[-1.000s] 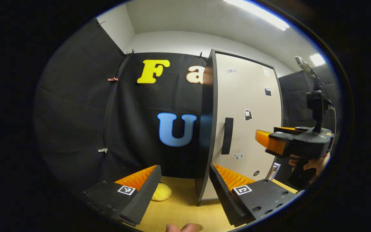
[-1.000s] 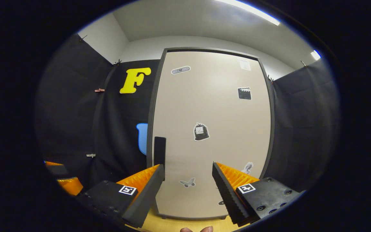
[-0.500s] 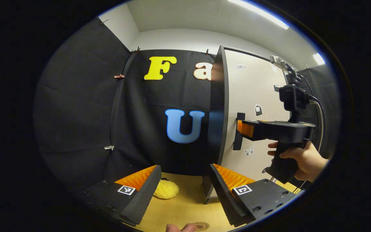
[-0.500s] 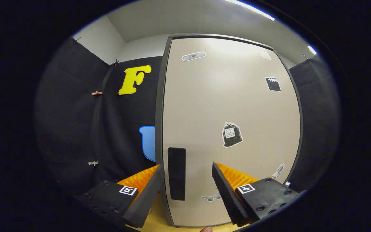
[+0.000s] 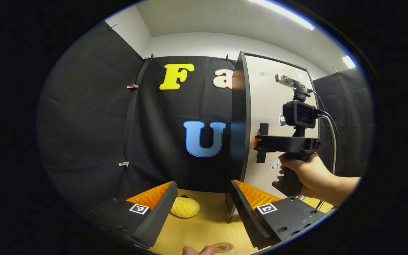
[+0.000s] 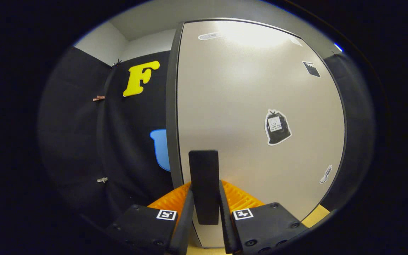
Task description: Open the cabinet door with the right hand, grasp the bottle in the cabinet with the left hand and place it on the coaster, then close the cabinet door with the right hand.
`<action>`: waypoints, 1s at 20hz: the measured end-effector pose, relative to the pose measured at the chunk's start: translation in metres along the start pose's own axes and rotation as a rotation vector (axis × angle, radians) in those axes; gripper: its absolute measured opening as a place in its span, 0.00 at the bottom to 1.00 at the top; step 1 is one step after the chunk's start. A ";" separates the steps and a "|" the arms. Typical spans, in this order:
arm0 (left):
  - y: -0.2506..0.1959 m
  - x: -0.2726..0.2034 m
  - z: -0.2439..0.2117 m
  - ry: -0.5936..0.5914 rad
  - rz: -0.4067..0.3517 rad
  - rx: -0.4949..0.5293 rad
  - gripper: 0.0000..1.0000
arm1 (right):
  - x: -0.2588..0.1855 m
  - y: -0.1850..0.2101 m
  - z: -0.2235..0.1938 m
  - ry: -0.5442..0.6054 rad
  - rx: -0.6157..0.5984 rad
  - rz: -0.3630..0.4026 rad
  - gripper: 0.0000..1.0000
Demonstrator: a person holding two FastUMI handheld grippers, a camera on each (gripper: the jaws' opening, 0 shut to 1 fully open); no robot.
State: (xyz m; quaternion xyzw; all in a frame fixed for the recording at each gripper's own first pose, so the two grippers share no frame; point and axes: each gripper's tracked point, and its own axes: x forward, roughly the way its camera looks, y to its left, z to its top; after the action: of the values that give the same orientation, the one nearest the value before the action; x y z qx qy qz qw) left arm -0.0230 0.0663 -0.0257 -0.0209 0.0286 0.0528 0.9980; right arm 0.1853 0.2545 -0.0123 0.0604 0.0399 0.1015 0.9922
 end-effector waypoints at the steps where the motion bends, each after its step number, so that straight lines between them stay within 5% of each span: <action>1: 0.000 -0.003 0.000 0.000 0.003 0.001 0.95 | 0.004 0.000 -0.005 0.010 -0.018 -0.017 0.35; 3: 0.001 -0.011 -0.001 0.003 0.008 0.002 0.95 | -0.004 0.002 -0.004 0.025 -0.021 -0.014 0.27; 15: -0.021 -0.032 0.012 -0.028 0.003 0.031 0.94 | -0.079 -0.012 0.010 0.026 0.005 0.240 0.27; 20: -0.045 -0.028 0.015 -0.022 -0.028 -0.001 0.94 | -0.114 -0.034 0.016 0.030 -0.007 0.274 0.27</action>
State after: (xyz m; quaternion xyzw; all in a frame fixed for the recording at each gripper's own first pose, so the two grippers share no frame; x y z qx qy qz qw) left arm -0.0449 0.0194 -0.0075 -0.0211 0.0171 0.0388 0.9989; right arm 0.0817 0.1960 0.0067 0.0603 0.0459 0.2370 0.9685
